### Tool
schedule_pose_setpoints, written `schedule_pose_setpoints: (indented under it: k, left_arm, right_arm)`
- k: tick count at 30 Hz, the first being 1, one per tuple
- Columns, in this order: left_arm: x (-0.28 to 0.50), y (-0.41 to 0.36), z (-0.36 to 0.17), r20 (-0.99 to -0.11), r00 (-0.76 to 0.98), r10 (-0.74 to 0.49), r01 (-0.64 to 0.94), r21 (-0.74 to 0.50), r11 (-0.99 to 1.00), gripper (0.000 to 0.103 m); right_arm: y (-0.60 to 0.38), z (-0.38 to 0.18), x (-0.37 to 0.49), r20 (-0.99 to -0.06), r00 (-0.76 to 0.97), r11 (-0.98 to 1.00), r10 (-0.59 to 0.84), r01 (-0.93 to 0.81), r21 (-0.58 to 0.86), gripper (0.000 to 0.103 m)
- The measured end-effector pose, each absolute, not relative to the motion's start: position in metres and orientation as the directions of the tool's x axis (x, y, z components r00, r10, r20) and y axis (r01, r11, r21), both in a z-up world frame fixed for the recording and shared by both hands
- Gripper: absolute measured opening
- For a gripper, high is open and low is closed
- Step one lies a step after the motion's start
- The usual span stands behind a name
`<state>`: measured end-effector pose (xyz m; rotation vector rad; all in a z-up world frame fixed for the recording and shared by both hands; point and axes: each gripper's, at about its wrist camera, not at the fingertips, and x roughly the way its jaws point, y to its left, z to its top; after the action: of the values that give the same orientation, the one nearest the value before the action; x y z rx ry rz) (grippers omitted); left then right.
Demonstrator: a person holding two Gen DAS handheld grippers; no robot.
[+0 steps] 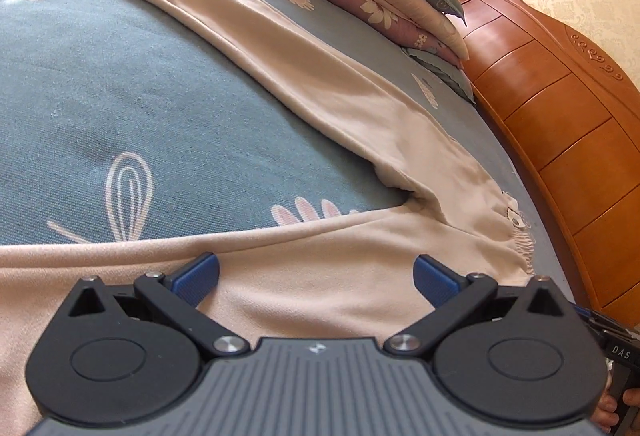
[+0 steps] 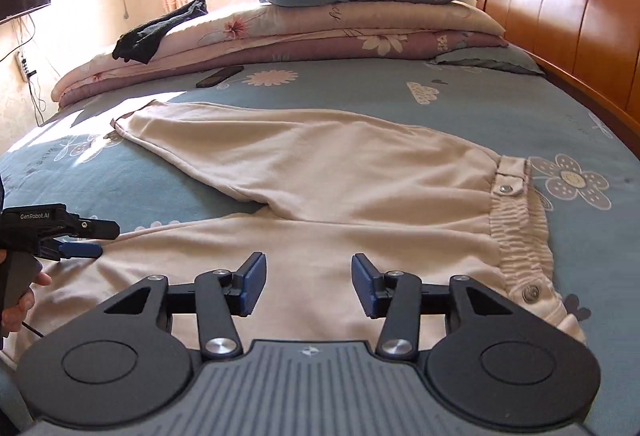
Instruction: Fold clothes
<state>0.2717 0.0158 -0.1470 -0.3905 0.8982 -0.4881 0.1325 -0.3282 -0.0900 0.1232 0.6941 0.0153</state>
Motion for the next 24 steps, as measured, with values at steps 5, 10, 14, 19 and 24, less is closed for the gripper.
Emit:
schedule_pose_setpoints:
  k: [5, 10, 14, 19, 24]
  left_arm:
    - [0.265, 0.002, -0.144, -0.680, 0.536, -0.500, 0.286, -0.411, 0.866, 0.102]
    - [0.259, -0.018, -0.141, -0.743, 0.517, -0.425, 0.368, -0.255, 0.894, 0.102]
    - [0.244, -0.033, -0.133, -0.806, 0.493, -0.327, 0.373, -0.144, 0.917, 0.102]
    - [0.177, -0.031, -0.114, -0.697, 0.597, -0.397, 0.420, -0.150, 0.895, 0.102]
    - [0.151, -0.027, -0.141, -0.725, 0.551, -0.414, 0.427, -0.181, 0.886, 0.102]
  right_arm:
    - [-0.340, -0.150, 0.121, -0.730, 0.683, 0.985, 0.019, 0.114, 0.132, 0.053]
    - [-0.324, -0.167, 0.098, -0.696, 0.718, 0.995, 0.011, 0.062, 0.079, 0.077]
    - [-0.320, -0.172, 0.101, -0.700, 0.711, 0.995, 0.067, 0.008, 0.104, 0.103]
    - [-0.306, -0.180, 0.094, -0.666, 0.746, 1.000, 0.017, -0.008, 0.016, 0.103]
    - [-0.308, -0.182, 0.089, -0.636, 0.771, 1.000, 0.023, -0.012, 0.022, 0.103]
